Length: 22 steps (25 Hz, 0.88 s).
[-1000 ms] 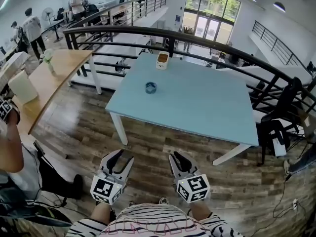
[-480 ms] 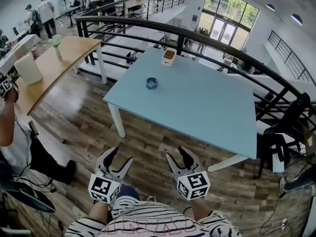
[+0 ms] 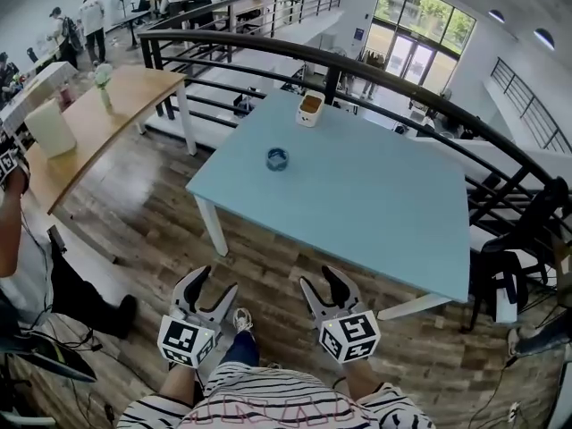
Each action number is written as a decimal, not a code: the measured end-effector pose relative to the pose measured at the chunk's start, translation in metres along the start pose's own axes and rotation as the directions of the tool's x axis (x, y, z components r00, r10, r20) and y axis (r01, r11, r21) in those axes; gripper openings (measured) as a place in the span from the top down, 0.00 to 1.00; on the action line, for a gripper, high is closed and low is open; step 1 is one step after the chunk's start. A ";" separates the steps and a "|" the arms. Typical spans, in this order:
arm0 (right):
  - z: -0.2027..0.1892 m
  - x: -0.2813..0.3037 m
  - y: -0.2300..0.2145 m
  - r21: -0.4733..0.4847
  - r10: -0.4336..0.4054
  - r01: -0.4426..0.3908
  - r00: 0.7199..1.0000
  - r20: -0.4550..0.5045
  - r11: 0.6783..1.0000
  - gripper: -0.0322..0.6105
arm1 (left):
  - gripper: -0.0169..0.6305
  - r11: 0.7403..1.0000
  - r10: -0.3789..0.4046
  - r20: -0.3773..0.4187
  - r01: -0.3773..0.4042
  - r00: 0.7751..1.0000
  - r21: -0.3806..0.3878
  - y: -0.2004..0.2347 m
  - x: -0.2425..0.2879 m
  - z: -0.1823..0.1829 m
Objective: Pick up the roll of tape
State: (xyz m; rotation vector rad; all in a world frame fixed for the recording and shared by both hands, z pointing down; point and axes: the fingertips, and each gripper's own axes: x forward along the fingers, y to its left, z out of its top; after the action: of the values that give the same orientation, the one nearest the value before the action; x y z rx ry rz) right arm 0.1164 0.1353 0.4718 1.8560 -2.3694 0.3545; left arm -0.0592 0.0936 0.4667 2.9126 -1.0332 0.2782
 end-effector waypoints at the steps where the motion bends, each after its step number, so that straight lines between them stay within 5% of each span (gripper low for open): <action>1: 0.003 0.008 -0.003 -0.002 -0.004 0.004 1.000 0.001 1.000 0.63 | 0.61 1.000 -0.007 0.002 0.007 1.000 0.003 0.006 0.008 0.001; 22: 0.053 0.201 -0.050 -0.009 -0.082 0.082 0.997 -0.002 0.997 0.63 | 0.61 0.994 -0.104 0.007 0.104 0.995 0.035 0.166 0.142 0.024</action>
State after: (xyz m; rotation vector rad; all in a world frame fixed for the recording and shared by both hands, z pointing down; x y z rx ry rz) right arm 0.1184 -0.0783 0.4721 1.9408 -2.2804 0.3375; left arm -0.0513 -0.1262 0.4647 2.9885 -0.8822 0.2819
